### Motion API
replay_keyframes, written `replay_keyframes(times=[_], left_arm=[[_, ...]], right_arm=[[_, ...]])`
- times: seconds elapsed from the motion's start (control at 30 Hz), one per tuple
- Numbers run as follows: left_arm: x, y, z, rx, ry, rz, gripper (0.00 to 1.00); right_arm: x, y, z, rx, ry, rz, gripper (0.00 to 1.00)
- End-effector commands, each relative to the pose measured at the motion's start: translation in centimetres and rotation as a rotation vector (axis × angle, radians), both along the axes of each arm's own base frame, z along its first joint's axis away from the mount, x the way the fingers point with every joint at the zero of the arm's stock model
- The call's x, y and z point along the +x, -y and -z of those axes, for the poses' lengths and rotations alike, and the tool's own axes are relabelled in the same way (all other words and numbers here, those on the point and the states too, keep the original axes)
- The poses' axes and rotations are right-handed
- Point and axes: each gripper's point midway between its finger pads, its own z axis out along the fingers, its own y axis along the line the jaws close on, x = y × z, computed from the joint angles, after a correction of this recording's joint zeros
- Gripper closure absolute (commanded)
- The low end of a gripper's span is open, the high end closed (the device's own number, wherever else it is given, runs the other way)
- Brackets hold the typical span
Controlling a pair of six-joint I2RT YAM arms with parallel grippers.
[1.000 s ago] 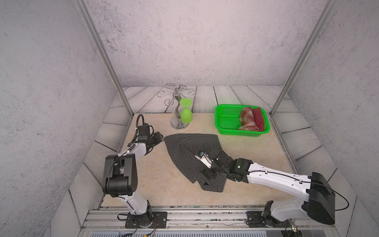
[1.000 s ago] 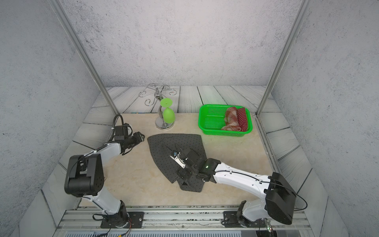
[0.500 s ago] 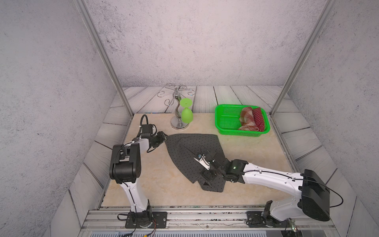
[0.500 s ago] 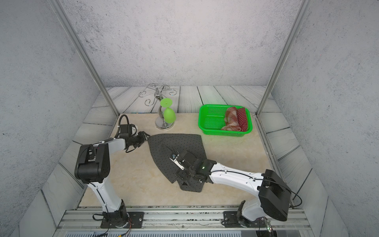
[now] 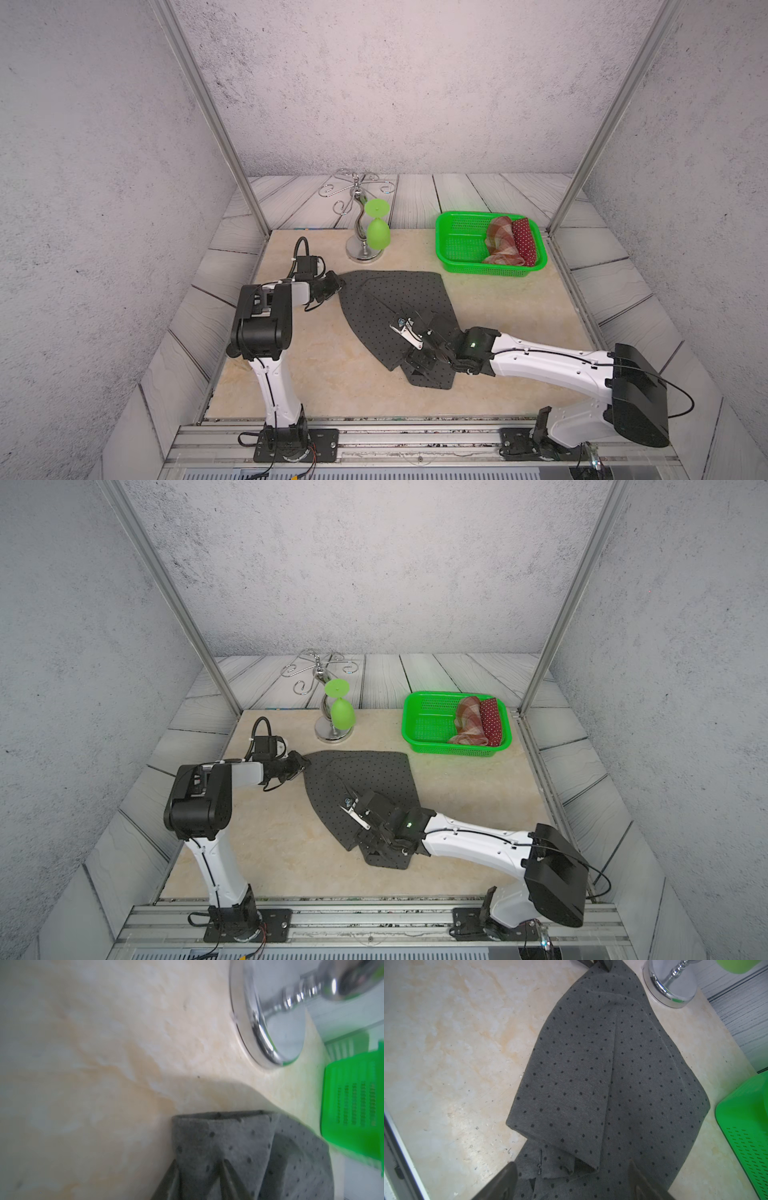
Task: Roll up the skirts
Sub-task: Flatten out the skirt at the center of the board.
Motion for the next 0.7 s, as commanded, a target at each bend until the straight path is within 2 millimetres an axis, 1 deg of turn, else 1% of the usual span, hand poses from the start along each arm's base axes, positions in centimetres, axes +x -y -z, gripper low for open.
replay_keyframes(times=[0.0, 0.03, 0.1, 0.23, 0.3, 0.37, 0.5, 0.67], left_arm=[[-0.4, 0.2, 1.4, 0.019, -0.016, -0.009, 0.85], [-0.2, 0.0, 1.0, 0.024, -0.004, -0.019, 0.92], [-0.1, -0.1, 0.1, 0.035, 0.01, -0.02, 1.0], [0.2, 0.0, -1.6, 0.036, 0.029, -0.007, 1.0], [0.3, 0.3, -2.0, 0.027, 0.026, 0.008, 1.0], [0.1, 0.3, -2.2, 0.029, 0.026, 0.013, 1.0], [-0.2, 0.1, -2.1, 0.056, 0.019, 0.019, 1.0], [-0.2, 0.2, -2.3, 0.061, 0.016, 0.026, 1.0]], right_arm=[[-0.5, -0.6, 0.9, -0.05, 0.007, -0.012, 0.16], [-0.9, -0.9, 1.0, -0.057, 0.011, -0.023, 0.16], [-1.5, -1.4, 1.6, -0.082, 0.02, -0.045, 0.16], [-3.2, -3.2, 3.1, -0.117, 0.003, -0.102, 0.17], [-3.6, -4.2, 4.3, -0.126, -0.019, -0.112, 0.18], [-3.4, -5.0, 5.4, -0.135, -0.026, -0.115, 0.2], [-2.1, -6.6, 7.1, -0.151, 0.01, -0.101, 0.21], [-2.0, -7.8, 9.0, -0.191, -0.025, -0.098, 0.27]])
